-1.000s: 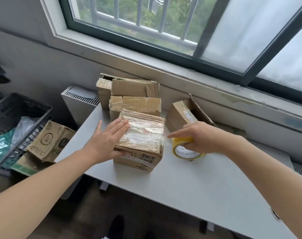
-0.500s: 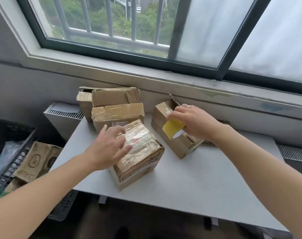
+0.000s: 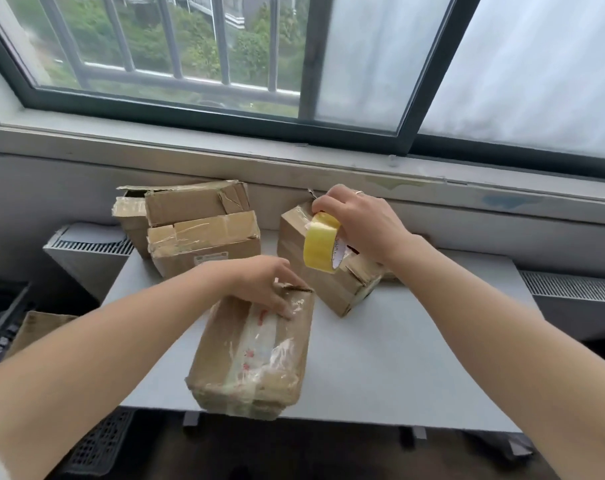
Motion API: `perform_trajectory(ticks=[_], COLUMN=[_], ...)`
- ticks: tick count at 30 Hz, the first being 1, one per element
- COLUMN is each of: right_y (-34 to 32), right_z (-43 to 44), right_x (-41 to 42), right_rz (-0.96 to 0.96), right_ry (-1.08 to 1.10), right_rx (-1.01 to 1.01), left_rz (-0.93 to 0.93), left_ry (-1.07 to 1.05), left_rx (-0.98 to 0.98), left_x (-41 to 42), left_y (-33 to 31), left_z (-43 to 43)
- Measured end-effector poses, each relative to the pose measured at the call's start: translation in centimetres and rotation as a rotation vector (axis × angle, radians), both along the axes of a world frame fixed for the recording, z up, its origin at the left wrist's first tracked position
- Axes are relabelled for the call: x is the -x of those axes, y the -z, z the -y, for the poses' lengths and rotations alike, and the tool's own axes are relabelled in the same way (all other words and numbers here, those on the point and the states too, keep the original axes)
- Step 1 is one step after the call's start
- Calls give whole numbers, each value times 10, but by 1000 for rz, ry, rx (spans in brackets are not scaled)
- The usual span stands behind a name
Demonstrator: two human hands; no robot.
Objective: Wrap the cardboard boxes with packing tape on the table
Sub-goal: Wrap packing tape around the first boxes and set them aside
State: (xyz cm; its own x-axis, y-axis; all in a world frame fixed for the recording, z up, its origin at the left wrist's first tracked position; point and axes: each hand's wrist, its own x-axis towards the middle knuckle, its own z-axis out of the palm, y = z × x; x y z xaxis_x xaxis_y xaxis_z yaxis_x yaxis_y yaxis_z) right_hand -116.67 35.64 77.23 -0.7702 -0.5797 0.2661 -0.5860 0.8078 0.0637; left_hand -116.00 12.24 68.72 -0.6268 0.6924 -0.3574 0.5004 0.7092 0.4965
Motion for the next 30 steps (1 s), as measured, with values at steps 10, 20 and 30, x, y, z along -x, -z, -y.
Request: perform_trajectory(ticks=[10, 20, 30], right_y=[45, 54, 74], right_z=[28, 49, 42], right_x=[15, 23, 33], right_rz=[127, 154, 156], right_ry=[150, 179, 174], right_rx=[-74, -149, -263], left_rz=[154, 276, 312], left_ry=[-88, -104, -92], left_rx=[-103, -250, -345], left_x=[-11, 3, -4], left_y=[13, 23, 28], left_z=[31, 40, 37])
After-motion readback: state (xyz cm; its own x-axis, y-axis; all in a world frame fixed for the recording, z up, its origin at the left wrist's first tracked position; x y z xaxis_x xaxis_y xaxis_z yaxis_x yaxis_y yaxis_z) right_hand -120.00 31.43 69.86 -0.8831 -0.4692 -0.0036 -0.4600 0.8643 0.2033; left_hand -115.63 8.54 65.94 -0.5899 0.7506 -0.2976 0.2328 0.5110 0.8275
